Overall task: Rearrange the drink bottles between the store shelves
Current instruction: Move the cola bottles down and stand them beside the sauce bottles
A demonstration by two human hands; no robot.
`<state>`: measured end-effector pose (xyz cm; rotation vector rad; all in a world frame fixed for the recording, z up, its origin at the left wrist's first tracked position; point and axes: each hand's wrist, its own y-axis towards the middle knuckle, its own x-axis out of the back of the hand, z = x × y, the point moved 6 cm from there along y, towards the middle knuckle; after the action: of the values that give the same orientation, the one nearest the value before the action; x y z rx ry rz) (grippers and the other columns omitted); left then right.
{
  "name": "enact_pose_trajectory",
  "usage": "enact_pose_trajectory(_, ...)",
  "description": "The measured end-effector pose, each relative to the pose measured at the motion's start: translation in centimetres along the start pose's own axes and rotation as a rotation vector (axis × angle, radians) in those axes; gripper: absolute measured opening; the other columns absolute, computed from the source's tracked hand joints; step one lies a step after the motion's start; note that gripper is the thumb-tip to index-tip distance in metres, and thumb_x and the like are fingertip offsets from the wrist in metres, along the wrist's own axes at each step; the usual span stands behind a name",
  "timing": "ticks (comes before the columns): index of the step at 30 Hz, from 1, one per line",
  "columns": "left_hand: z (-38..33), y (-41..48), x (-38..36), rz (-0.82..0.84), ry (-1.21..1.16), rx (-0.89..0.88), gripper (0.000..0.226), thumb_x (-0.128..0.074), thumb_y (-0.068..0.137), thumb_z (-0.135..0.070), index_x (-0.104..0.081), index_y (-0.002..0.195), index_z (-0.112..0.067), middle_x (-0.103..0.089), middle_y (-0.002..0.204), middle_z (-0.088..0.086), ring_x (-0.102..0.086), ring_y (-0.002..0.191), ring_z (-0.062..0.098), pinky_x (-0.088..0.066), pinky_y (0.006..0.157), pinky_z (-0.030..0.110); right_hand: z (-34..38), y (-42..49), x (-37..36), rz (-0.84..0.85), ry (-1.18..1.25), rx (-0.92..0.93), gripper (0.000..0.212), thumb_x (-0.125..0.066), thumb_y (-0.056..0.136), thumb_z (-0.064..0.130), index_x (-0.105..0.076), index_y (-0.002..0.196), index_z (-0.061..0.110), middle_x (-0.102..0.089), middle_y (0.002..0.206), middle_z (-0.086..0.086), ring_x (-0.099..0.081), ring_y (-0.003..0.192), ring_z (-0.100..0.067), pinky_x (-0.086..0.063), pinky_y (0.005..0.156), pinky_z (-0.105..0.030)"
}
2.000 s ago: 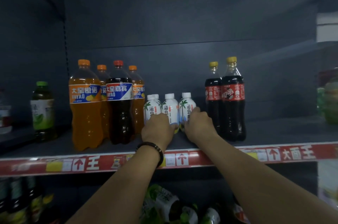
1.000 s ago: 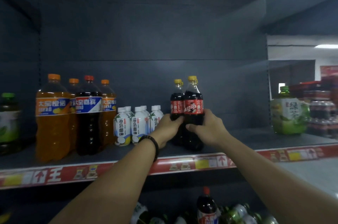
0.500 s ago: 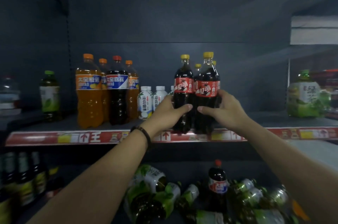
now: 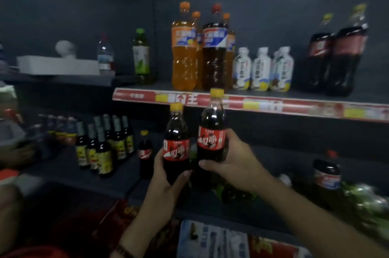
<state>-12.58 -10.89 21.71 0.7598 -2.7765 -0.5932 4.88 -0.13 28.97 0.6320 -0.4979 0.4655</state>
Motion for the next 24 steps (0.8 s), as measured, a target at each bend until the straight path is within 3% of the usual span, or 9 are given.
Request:
enact_pose_trajectory(3,6.4,-0.7,2.9,-0.093,0.004,0.089,0.071,-0.050,0.099,-0.053,-0.015,0.162,-0.047,-0.048,0.148,-0.029,-0.051,0.135,-0.010,-0.045,0.103,0.012,-3.8,0.2,-7.4,0.025,0.048,-0.050,0.078,-0.097,0.071,0.033,-0.046,0.130,0.027,-0.068,0.116,0.018,-0.066,0.109,0.003,-0.052,0.089,-0.011)
enact_pose_trajectory(5,10.2,-0.1,4.4,-0.108,0.005,0.131,0.066,-0.041,0.106,-0.050,-0.010,0.164,-0.047,-0.042,0.156,-0.026,-0.044,0.141,-0.010,-0.039,0.108,0.010,-6.7,0.9,-12.3,0.067,0.097,-0.128,0.083,-0.096,0.075,0.027,-0.041,0.137,0.026,-0.065,0.124,0.019,-0.064,0.117,0.000,-0.053,0.097,-0.016)
enact_pose_trajectory(7,14.0,1.7,6.0,-0.132,0.040,0.143,0.066,-0.044,0.110,-0.042,-0.008,0.165,-0.046,-0.037,0.164,-0.016,-0.042,0.147,0.001,-0.036,0.116,0.021,-9.6,2.2,-16.7,0.066,0.107,-0.200,0.094,-0.095,0.075,0.031,-0.033,0.146,0.028,-0.063,0.131,0.015,-0.063,0.123,-0.007,-0.055,0.102,-0.027)
enact_pose_trajectory(11,20.5,6.0,8.7,-0.246,0.130,0.093,0.071,-0.059,0.108,-0.016,-0.023,0.166,-0.034,-0.043,0.162,-0.007,-0.044,0.150,0.012,-0.040,0.125,0.047,-13.3,5.8,-23.0,-0.051,0.078,-0.293,0.094,-0.097,0.072,0.031,-0.037,0.144,0.023,-0.067,0.132,0.006,-0.066,0.122,-0.016,-0.055,0.092,-0.025)
enact_pose_trajectory(13,23.3,7.6,9.9,-0.317,0.148,0.084,0.072,-0.066,0.103,-0.009,-0.032,0.164,-0.030,-0.047,0.159,-0.005,-0.046,0.149,0.015,-0.041,0.124,0.054,-14.5,7.8,-25.7,-0.081,0.046,-0.297,0.101,-0.097,0.071,0.035,-0.033,0.148,0.021,-0.067,0.138,-0.001,-0.066,0.125,-0.022,-0.058,0.099,-0.037)
enact_pose_trajectory(16,25.5,9.3,11.3,-0.381,0.176,0.049,0.071,-0.072,0.099,-0.008,-0.039,0.160,-0.026,-0.052,0.154,-0.002,-0.050,0.145,0.017,-0.044,0.120,0.055,-15.5,10.5,-28.6,-0.111,-0.023,-0.301,0.092,-0.097,0.071,0.036,-0.037,0.139,0.024,-0.066,0.137,-0.004,-0.066,0.125,-0.028,-0.058,0.099,-0.041)
enact_pose_trajectory(19,26.7,10.3,12.0,-0.374,0.182,0.031,0.071,-0.071,0.100,-0.008,-0.038,0.161,-0.025,-0.052,0.154,-0.003,-0.050,0.145,0.015,-0.044,0.121,0.051,-16.1,12.4,-30.3,-0.143,-0.021,-0.297,0.081,-0.095,0.073,0.033,-0.041,0.132,0.023,-0.067,0.132,-0.003,-0.067,0.119,-0.027,-0.054,0.090,-0.031)
enact_pose_trajectory(24,27.8,11.1,12.3,-0.303,0.194,0.024,0.065,-0.061,0.108,-0.013,-0.030,0.164,-0.026,-0.048,0.159,-0.008,-0.047,0.147,0.007,-0.043,0.123,0.041,-17.1,14.2,-31.4,-0.103,0.011,-0.260,0.076,-0.092,0.079,0.031,-0.041,0.136,0.026,-0.064,0.124,0.008,-0.063,0.117,-0.019,-0.053,0.099,-0.033)
